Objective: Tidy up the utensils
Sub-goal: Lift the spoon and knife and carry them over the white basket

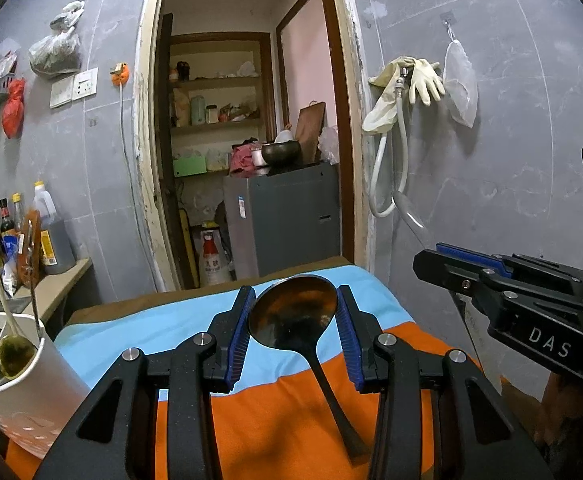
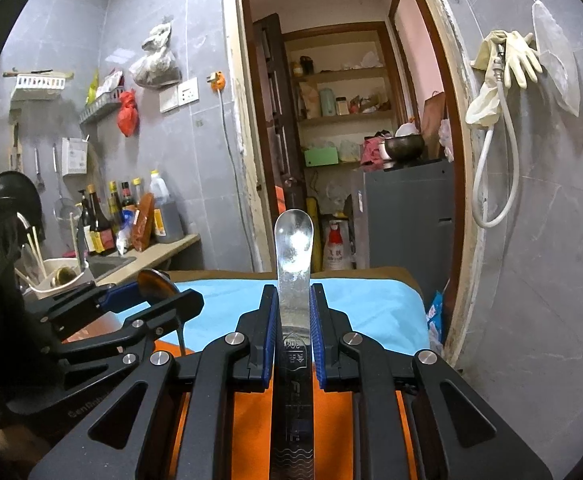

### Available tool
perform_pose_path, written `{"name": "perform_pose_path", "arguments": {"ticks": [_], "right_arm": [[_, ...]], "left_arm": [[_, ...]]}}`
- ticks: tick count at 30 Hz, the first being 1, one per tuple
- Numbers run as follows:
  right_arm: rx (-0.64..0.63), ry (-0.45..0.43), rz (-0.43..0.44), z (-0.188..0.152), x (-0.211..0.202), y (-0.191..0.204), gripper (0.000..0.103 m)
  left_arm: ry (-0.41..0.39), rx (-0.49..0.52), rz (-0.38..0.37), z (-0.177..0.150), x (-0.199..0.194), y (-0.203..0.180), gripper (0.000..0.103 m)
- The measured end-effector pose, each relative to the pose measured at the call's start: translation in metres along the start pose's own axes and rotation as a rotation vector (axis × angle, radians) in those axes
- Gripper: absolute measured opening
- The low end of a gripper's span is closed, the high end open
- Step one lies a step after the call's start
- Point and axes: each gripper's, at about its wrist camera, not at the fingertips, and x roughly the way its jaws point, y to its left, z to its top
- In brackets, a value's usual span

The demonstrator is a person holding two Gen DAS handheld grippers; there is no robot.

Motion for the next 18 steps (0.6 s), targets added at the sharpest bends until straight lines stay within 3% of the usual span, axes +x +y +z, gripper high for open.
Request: {"name": "perform_pose_path", "arguments": {"ticks": [9,18], "right_arm": [[0.011,-0.067,0.004,0.017,-0.009,0.005,0.014],[0.011,-0.143,0.037,0.052,-0.018,0.031,0.014]], "left_arm": [[-0.029,-0.010,0.005,0.014,-0.016,0.007,0.035],[-0.068,-0.006,0.034,0.053,-0.051,0.029,0.035]]}}
